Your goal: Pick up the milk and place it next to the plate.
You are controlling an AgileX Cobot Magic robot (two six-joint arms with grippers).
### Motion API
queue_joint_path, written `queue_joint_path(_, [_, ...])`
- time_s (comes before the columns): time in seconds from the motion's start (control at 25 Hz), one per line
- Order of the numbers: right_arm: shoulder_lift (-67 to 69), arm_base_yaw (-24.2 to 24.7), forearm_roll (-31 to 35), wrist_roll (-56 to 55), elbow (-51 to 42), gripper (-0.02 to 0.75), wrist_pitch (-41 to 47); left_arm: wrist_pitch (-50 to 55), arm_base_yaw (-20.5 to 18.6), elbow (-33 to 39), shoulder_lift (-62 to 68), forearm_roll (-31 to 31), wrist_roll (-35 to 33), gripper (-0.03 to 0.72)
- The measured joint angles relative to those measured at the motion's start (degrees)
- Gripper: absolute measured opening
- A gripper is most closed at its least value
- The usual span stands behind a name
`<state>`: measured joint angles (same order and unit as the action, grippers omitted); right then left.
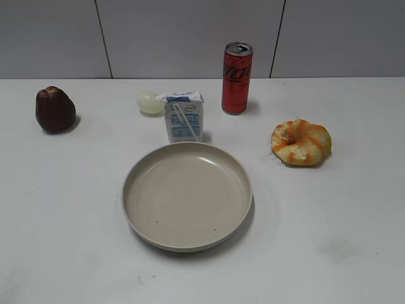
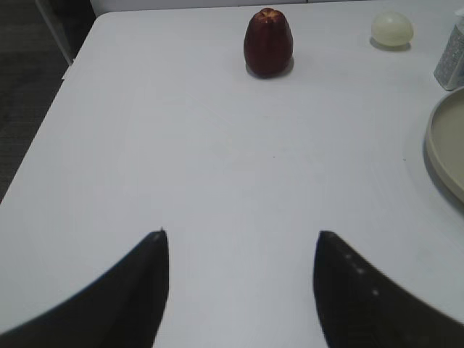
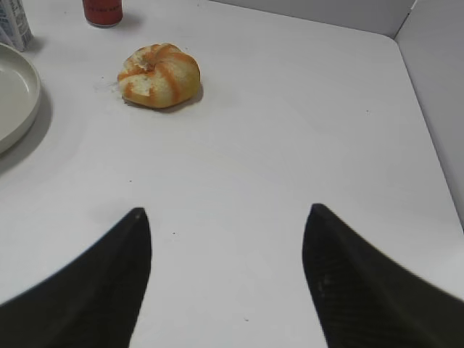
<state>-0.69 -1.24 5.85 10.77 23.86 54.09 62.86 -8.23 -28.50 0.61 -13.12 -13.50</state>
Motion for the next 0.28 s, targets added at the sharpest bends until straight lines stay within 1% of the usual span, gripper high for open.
queue_joint_path(0.28, [0.0,0.0,0.0,0.0,0.0,0.497,0.0,0.0,-0.1,0.0,0.0,-0.1,0.0,0.468])
